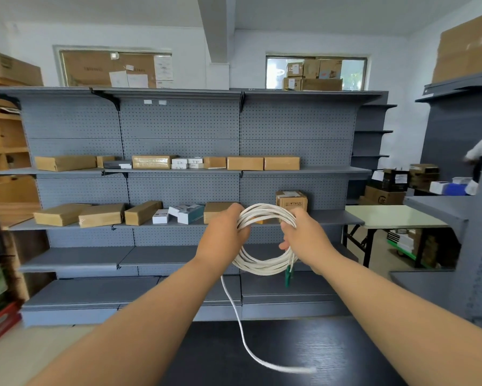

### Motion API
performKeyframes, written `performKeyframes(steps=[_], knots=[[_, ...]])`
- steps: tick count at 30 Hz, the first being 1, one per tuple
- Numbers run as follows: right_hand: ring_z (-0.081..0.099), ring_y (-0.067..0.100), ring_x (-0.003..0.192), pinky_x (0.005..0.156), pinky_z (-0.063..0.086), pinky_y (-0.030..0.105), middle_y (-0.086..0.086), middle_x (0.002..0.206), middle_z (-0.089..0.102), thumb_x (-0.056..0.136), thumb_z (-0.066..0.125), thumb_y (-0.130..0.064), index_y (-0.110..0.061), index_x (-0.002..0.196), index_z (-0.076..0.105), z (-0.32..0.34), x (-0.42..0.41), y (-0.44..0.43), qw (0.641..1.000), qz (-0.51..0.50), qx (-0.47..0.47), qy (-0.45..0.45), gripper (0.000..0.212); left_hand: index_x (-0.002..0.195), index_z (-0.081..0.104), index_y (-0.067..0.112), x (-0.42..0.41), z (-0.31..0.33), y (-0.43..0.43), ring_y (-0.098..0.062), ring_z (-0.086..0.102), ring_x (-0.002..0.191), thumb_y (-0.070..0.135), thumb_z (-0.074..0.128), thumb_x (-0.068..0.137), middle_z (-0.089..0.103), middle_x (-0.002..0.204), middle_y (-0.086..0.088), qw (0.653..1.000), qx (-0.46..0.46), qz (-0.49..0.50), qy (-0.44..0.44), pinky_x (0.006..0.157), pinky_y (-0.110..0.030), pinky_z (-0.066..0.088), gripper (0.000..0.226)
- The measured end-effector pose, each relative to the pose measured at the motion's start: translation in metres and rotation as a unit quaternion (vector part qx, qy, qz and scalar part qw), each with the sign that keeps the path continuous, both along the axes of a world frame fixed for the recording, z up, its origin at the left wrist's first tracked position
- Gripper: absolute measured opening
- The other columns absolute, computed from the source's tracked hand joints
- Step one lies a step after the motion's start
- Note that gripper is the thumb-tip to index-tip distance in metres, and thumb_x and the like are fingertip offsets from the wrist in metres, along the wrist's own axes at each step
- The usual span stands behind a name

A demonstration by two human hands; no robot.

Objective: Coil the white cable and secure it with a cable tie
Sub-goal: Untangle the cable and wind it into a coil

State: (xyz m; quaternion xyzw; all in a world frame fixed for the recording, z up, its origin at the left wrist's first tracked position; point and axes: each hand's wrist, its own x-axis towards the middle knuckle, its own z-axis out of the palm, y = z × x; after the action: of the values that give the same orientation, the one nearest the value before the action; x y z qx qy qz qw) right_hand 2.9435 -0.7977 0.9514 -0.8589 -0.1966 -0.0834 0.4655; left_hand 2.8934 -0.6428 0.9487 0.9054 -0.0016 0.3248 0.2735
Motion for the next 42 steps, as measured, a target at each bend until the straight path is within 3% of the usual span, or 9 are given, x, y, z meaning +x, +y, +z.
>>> performKeyframes(steps=[4,9,13,17,20,24,29,34,42], knots=[[0.063,0.025,0.08,0.062,0.048,0.033,0.005,0.091,0.058,0.094,0.049,-0.014,-0.018,0.102,0.045,0.004,-0.004,0.001,0.991,-0.003,-0.1,-0.085,0.01,0.102,0.048,0.01,-0.001,0.004,-0.001,-0.027,0.048,0.078,0.013,0.049,0.091,0.043,0.086,-0.004,0.993,0.111,0.028,0.008,0.065,-0.036,0.041,0.011],[0.049,0.024,0.071,0.057,0.036,0.031,0.006,0.089,0.053,0.093,0.046,-0.011,-0.015,0.111,0.043,0.006,-0.011,0.008,0.963,0.008,-0.222,-0.154,0.019,0.099,0.042,0.012,-0.002,0.009,-0.003,-0.033,0.055,0.075,0.012,0.047,0.092,0.049,0.096,-0.011,0.965,0.259,0.043,0.026,0.058,-0.041,0.044,0.009],[0.048,0.027,0.076,0.062,0.037,0.035,0.009,0.096,0.051,0.096,0.038,-0.011,-0.011,0.112,0.039,0.004,-0.012,0.012,0.948,0.016,-0.275,-0.162,0.016,0.104,0.042,0.012,0.001,0.009,-0.002,-0.033,0.057,0.073,0.01,0.047,0.09,0.048,0.097,-0.01,0.937,0.342,0.063,0.027,0.052,-0.036,0.035,0.015],[0.046,0.027,0.074,0.059,0.034,0.034,0.004,0.083,0.042,0.095,0.034,-0.005,-0.01,0.111,0.038,0.002,-0.009,0.012,0.944,0.004,-0.281,-0.171,0.017,0.108,0.049,0.01,0.003,0.005,0.001,-0.032,0.057,0.087,0.013,0.053,0.087,0.056,0.104,-0.01,0.976,0.214,0.042,0.021,0.064,-0.039,0.044,0.021],[0.05,0.027,0.07,0.049,0.032,0.032,0.004,0.078,0.047,0.097,0.034,-0.007,-0.012,0.109,0.04,0.0,-0.004,0.009,0.96,-0.013,-0.234,-0.151,0.014,0.096,0.053,0.009,0.006,0.001,0.003,-0.026,0.054,0.077,0.009,0.053,0.085,0.06,0.088,-0.01,0.996,0.075,0.024,0.029,0.063,-0.034,0.043,0.011],[0.064,0.031,0.078,0.067,0.055,0.043,0.014,0.089,0.06,0.099,0.037,-0.012,-0.012,0.099,0.04,0.003,0.001,0.007,0.982,-0.026,-0.15,-0.112,0.003,0.082,0.05,0.014,0.008,-0.005,0.007,-0.021,0.049,0.068,0.013,0.055,0.085,0.052,0.067,0.002,0.998,-0.06,0.022,0.03,0.052,-0.028,0.034,0.007],[0.067,0.033,0.082,0.072,0.055,0.051,0.016,0.094,0.061,0.097,0.041,-0.013,-0.01,0.1,0.043,0.003,0.0,0.005,0.995,-0.025,-0.071,-0.07,0.005,0.086,0.047,0.015,0.009,-0.006,0.001,-0.029,0.066,0.074,0.014,0.052,0.09,0.057,0.07,-0.004,0.989,-0.149,-0.017,-0.009,0.06,-0.037,0.048,0.006],[0.053,0.021,0.082,0.066,0.041,0.03,0.004,0.094,0.055,0.091,0.049,-0.009,-0.011,0.114,0.048,0.005,-0.004,0.001,0.988,-0.021,-0.094,-0.12,0.022,0.094,0.044,0.013,0.008,-0.004,-0.002,-0.036,0.059,0.068,0.013,0.047,0.092,0.055,0.071,-0.01,0.999,-0.039,0.0,-0.014,0.06,-0.044,0.047,0.004],[0.057,0.028,0.096,0.078,0.05,0.039,0.01,0.108,0.059,0.092,0.049,-0.012,-0.012,0.115,0.05,0.01,-0.009,0.008,0.952,0.038,-0.245,-0.18,0.023,0.106,0.042,0.012,0.003,0.006,-0.012,-0.028,0.046,0.071,0.017,0.048,0.092,0.046,0.087,-0.006,0.969,0.245,0.012,0.026,0.058,-0.036,0.037,0.016]])
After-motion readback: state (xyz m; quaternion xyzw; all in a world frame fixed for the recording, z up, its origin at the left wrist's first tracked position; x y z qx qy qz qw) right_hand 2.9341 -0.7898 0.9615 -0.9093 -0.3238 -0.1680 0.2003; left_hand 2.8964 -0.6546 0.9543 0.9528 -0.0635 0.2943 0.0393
